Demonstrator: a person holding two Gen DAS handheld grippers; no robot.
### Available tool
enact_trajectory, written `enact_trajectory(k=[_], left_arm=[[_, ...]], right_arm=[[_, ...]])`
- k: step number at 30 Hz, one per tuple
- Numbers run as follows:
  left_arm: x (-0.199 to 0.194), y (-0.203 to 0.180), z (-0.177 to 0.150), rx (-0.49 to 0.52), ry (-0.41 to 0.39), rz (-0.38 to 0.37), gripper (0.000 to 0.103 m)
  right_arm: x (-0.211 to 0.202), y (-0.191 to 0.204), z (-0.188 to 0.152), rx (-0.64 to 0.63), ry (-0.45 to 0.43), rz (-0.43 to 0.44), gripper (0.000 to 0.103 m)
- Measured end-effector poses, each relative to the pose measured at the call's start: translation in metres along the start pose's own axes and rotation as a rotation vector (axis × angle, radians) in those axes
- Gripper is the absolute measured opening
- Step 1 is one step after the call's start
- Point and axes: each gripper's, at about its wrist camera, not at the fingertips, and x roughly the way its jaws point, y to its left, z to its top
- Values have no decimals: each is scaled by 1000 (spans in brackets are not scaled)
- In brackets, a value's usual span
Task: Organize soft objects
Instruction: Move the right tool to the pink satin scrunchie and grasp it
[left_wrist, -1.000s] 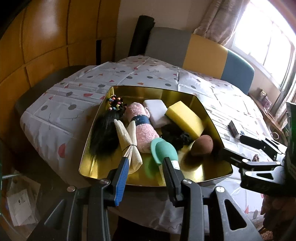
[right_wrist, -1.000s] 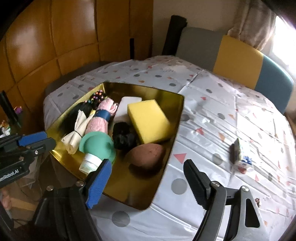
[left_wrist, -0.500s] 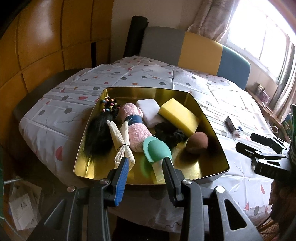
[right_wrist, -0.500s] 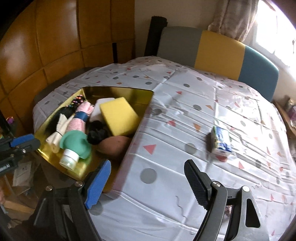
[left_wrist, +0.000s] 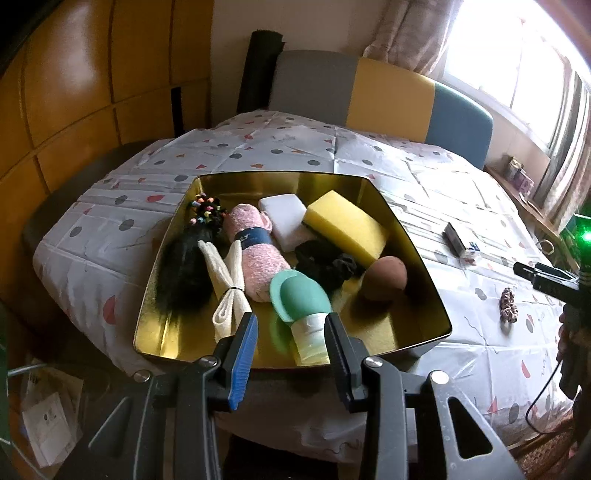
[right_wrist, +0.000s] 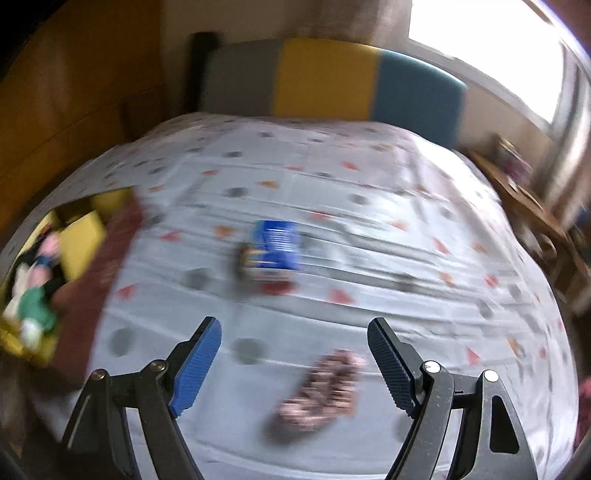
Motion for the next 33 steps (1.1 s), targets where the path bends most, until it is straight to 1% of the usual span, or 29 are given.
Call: enact_trajectory(k=[2, 4, 5, 8, 10, 13, 16, 20, 24, 27, 30, 32, 33], left_arm=[[0, -5, 1, 12, -2, -2, 37], [-2, -10, 2, 27, -8, -5, 37], [-2, -12, 2, 33, -9, -6, 37], [-2, -20, 4, 53, -7, -17, 37], [-2, -27, 5, 71, -7, -24, 37], [-1, -38, 7, 96, -5, -42, 37], [-3, -48, 7, 116, -9, -63, 37], [-1, -61, 7, 149, -1, -86, 37], [-1, -71, 8, 165, 4, -104, 37], [0, -79, 10, 183, 6, -122, 37], [-1, -90, 14, 205, 2, -146, 37], [0, -99, 19, 220, -3, -169, 37], [0, -103, 21, 226, -4, -179, 37]], right_arm=[[6, -27, -7, 98, 3, -44, 82], [14, -56, -11, 235, 41, -79, 82], [15, -73, -12, 323, 42, -78, 82], [17, -93, -16, 433, 49, -70, 82], [18, -97, -18, 459, 60, -79, 82], [17, -100, -19, 481, 63, -79, 82], [21, -99, -21, 493, 87, -71, 82], [28, -98, -27, 516, 132, -5, 82], [35, -94, -30, 515, 165, 38, 82], [46, -84, -31, 478, 214, 66, 82], [58, -68, -28, 390, 245, 60, 82], [69, -57, -28, 330, 282, 50, 79], [74, -50, -27, 298, 292, 44, 73]])
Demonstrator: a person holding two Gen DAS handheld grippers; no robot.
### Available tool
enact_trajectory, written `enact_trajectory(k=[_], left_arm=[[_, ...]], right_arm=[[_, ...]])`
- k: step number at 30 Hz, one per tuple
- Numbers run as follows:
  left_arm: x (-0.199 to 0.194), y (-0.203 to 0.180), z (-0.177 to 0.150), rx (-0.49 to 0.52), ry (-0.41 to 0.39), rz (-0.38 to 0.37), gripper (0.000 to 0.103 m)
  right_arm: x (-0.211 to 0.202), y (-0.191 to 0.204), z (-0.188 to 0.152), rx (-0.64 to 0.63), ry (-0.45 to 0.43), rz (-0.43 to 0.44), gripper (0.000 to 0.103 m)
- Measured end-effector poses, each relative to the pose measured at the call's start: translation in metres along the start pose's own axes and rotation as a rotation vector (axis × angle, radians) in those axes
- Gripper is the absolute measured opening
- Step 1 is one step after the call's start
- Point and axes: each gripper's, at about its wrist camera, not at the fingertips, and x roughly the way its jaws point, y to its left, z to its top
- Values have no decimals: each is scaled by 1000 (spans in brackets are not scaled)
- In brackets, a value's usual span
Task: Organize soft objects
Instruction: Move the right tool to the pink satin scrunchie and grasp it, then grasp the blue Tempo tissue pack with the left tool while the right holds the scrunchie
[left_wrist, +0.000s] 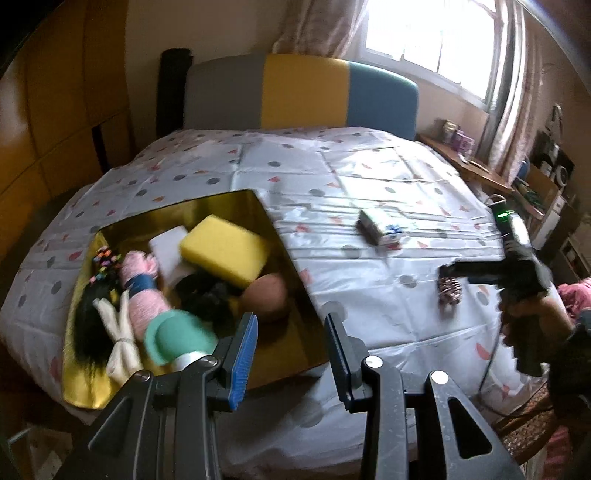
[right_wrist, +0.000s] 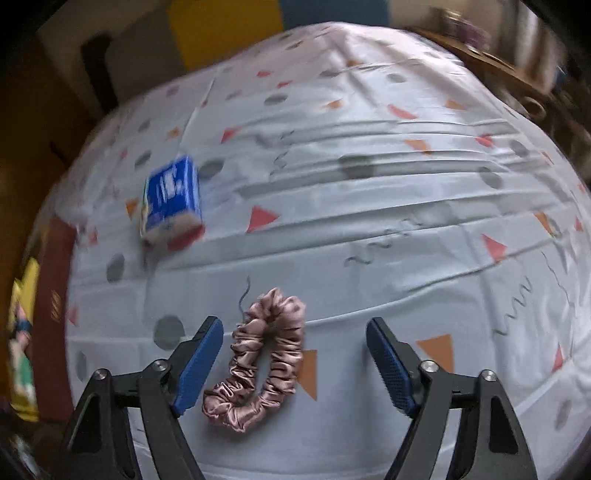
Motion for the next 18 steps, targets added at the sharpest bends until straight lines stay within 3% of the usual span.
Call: enact_trajectory(k=[2, 3, 4, 10, 18], left_arm=[[4, -7, 6, 14, -2, -16, 38], [6, -10, 9, 17, 0, -28, 38], [8, -14, 12, 19, 3, -41, 38], [32, -37, 35, 39, 41, -102, 38], [103, -78, 71, 27, 153, -156, 43]], right_arm=[[4, 17, -2, -105, -19, -89, 44], [3, 21, -3, -134, -26, -88, 27], [1, 23, -3, -136, -22, -66, 19], [-21, 1, 1, -37, -91, -110, 18], [-42, -20, 9, 45, -170, -73, 18]])
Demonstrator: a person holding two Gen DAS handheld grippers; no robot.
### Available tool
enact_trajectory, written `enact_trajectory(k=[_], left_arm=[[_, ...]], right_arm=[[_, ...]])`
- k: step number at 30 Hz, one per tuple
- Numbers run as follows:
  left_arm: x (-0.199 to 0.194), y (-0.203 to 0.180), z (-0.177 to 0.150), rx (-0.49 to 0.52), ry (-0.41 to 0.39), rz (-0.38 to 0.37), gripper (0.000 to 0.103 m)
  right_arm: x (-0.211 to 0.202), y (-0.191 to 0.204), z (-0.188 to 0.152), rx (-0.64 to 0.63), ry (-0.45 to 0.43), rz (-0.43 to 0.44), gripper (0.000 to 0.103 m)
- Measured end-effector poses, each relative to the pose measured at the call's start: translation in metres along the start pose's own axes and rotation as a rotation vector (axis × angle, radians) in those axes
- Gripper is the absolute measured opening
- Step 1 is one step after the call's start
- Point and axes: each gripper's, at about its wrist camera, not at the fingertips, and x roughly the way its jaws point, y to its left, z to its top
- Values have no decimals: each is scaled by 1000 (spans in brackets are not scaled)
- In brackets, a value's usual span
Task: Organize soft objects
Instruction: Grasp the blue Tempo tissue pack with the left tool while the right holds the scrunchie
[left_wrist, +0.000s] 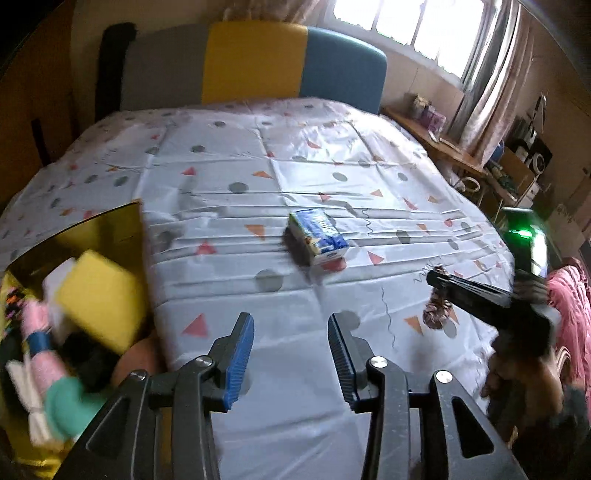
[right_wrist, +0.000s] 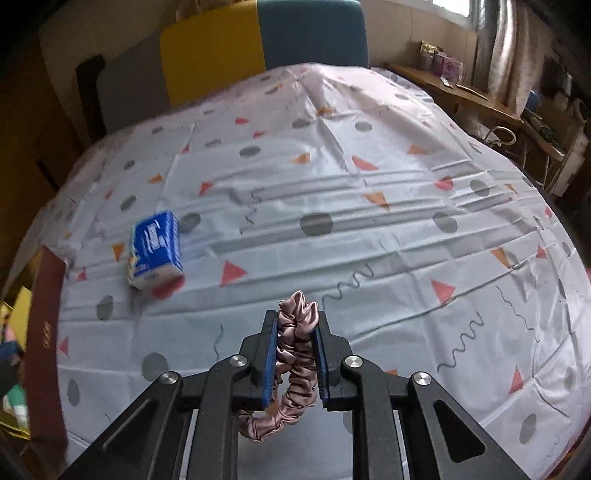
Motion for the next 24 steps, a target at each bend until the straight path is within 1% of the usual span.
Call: enact_trajectory(k=[1, 2, 3, 5, 7, 9, 11, 17, 19, 20, 22, 23, 24], left_arm=[[14, -5, 9, -5, 21, -14, 44], [24, -7, 15, -18, 37, -20, 48], [34, -9, 21, -30, 50, -26, 55], [56, -15, 34, -46, 68, -34, 64], [73, -20, 45, -63, 86, -36, 66], [95, -23, 57, -78, 114, -44, 77], [116, -27, 67, -81, 135, -30, 81], [161, -25, 85, -119, 180, 26, 82], [170, -23, 87, -119, 191, 44, 80], [175, -21, 88, -127, 194, 59, 77], [174, -23, 89, -98, 175, 75, 61], [173, -24, 88, -75, 170, 72, 57], [171, -23, 87, -75, 169, 63, 57]], right_arm=[[1, 2, 2, 1, -6, 5, 18], [3, 2, 5, 4, -10, 10, 18], [3, 0, 7, 10, -13, 16, 18], [1, -2, 9, 21, -11, 25, 18], [0, -4, 9, 32, -10, 31, 18], [0, -7, 11, 43, -10, 36, 18], [1, -8, 10, 48, -5, 43, 18], [10, -8, 8, 42, 41, 36, 18], [13, -8, 7, 39, 53, 31, 18], [15, -7, 6, 32, 60, 26, 18], [20, -5, 5, 21, 79, 17, 19], [21, -5, 5, 18, 84, 17, 19], [22, -4, 4, 11, 86, 13, 19]])
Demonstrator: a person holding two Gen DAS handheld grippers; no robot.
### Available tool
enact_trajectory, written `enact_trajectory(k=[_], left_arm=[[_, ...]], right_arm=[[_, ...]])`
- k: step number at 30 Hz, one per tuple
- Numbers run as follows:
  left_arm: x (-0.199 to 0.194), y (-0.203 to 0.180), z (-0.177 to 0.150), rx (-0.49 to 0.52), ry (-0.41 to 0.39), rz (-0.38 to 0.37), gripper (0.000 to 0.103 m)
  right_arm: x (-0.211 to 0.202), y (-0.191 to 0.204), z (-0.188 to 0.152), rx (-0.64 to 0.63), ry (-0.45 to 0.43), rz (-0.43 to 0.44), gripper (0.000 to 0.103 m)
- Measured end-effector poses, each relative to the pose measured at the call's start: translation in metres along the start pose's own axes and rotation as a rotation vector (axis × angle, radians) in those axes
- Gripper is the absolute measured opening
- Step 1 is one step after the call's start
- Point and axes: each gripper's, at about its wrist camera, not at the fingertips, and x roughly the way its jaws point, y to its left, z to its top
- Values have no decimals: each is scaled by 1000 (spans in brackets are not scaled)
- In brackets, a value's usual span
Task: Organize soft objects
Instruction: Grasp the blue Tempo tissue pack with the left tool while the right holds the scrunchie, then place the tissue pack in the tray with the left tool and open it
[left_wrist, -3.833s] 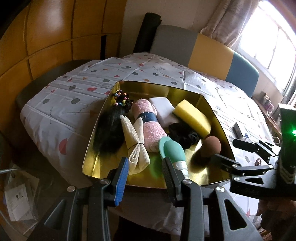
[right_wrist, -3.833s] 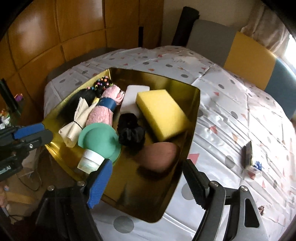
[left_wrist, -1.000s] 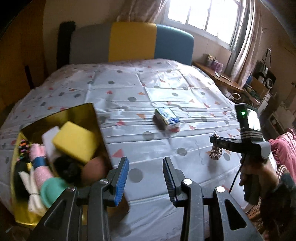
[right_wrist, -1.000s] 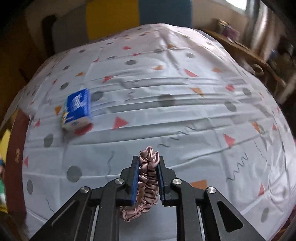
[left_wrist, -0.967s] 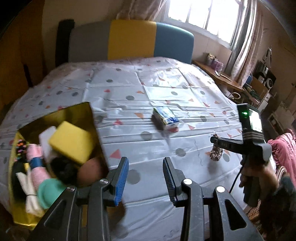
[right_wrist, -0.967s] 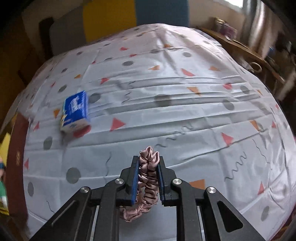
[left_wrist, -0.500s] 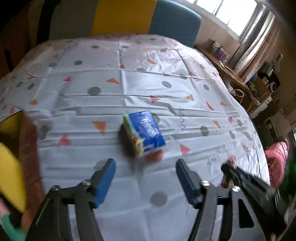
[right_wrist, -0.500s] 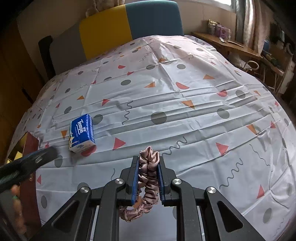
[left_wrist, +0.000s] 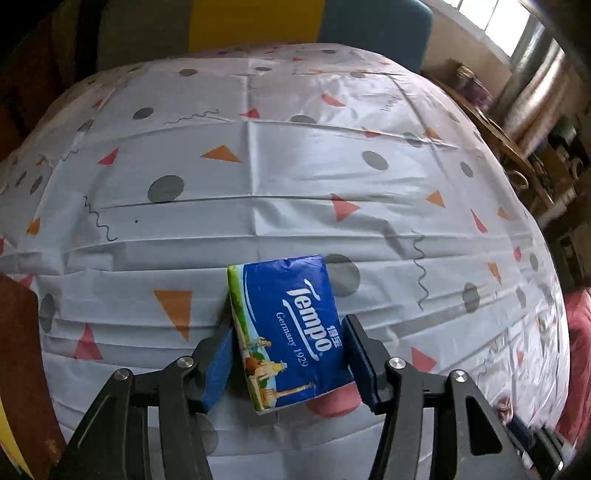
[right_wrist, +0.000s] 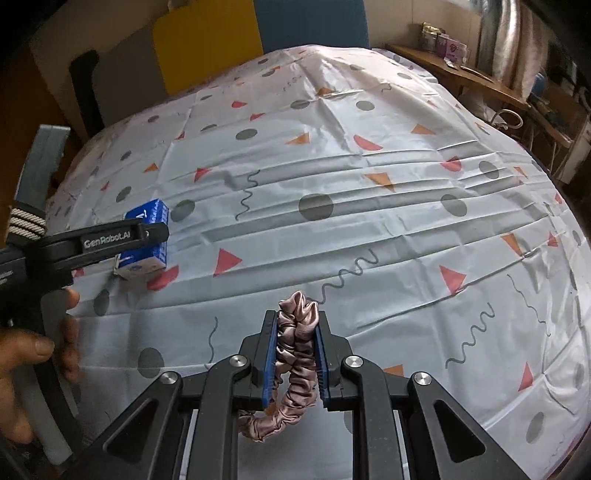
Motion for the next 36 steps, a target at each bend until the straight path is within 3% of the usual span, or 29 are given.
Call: enact_trajectory(k=[7, 17, 21, 23, 25, 29, 36], left_arm=[[-28, 6, -37, 47, -15, -6, 56], [-86, -5, -143, 198, -126, 49, 56], [-86, -3, -170, 213, -122, 59, 56], [-87, -2, -175, 212, -143, 60, 56], [-85, -2, -176, 214, -138, 56, 56], [-78, 3, -177, 207, -125, 46, 54], [-79, 1, -178, 214, -131, 58, 52]], right_arm=[[16, -1, -4, -4, 73, -2, 19], [21, -4, -7, 13, 92, 32, 25], [20, -3, -8, 14, 92, 41, 28], [20, 0, -9, -4, 89, 27, 28], [19, 7, -12, -56, 81, -14, 17], [12, 28, -16, -142, 46, 66, 17], [21, 36, -21, -189, 76, 76, 24]])
